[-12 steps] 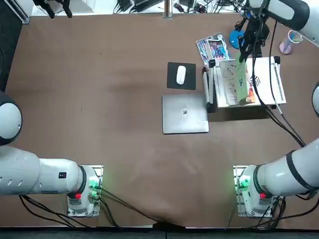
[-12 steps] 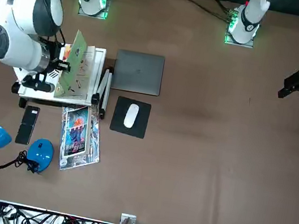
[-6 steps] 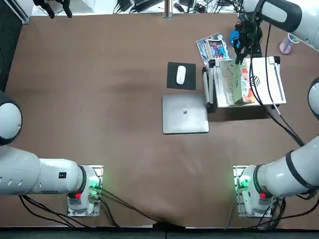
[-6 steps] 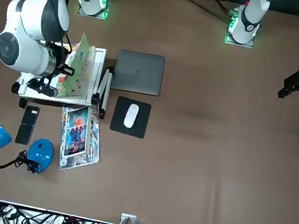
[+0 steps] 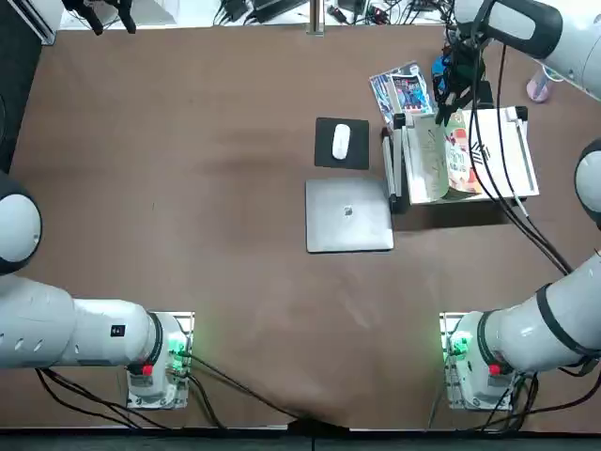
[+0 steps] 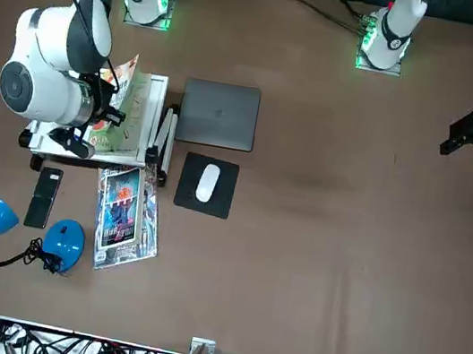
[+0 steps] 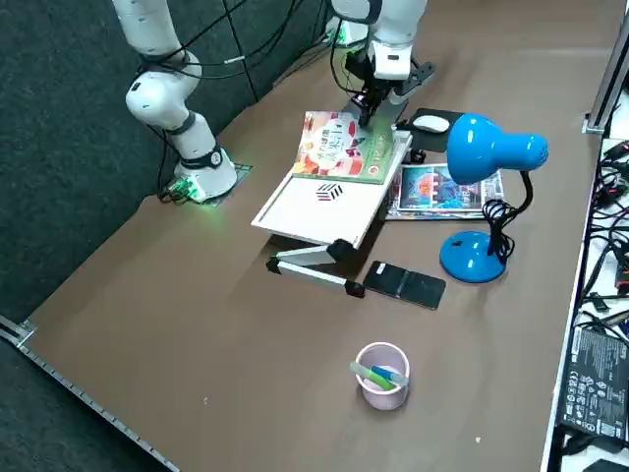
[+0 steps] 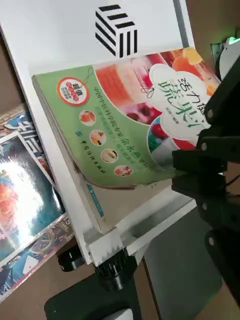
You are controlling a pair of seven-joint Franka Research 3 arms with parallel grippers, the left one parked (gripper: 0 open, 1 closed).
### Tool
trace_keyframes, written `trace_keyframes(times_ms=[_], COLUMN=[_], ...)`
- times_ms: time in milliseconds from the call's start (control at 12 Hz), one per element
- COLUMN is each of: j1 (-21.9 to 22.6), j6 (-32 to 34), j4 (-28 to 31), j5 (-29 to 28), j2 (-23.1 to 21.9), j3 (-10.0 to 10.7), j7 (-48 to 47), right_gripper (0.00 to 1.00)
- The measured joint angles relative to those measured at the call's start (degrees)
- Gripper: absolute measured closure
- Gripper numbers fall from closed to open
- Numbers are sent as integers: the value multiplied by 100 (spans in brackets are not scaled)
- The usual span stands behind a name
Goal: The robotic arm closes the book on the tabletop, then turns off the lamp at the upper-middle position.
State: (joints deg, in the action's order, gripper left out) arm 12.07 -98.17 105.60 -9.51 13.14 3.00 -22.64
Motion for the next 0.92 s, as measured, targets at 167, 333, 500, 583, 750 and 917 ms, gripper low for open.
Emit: trace_keyframes(times_ms=[167, 333, 500, 583, 750, 917], j1=[-8, -21, -8, -1, 3, 4], j6=[-4, -4, -3, -2, -2, -2], j4=[0, 0, 0, 0, 0, 0], j5=[-18, -46, -99, -121, -158, -194], j2=[6, 6, 6, 7, 7, 7], j3=[7, 16, 16, 16, 15, 15], j7=[-27, -189, -302, -354, -401, -411], right_gripper=[98, 98, 98, 98, 98, 98])
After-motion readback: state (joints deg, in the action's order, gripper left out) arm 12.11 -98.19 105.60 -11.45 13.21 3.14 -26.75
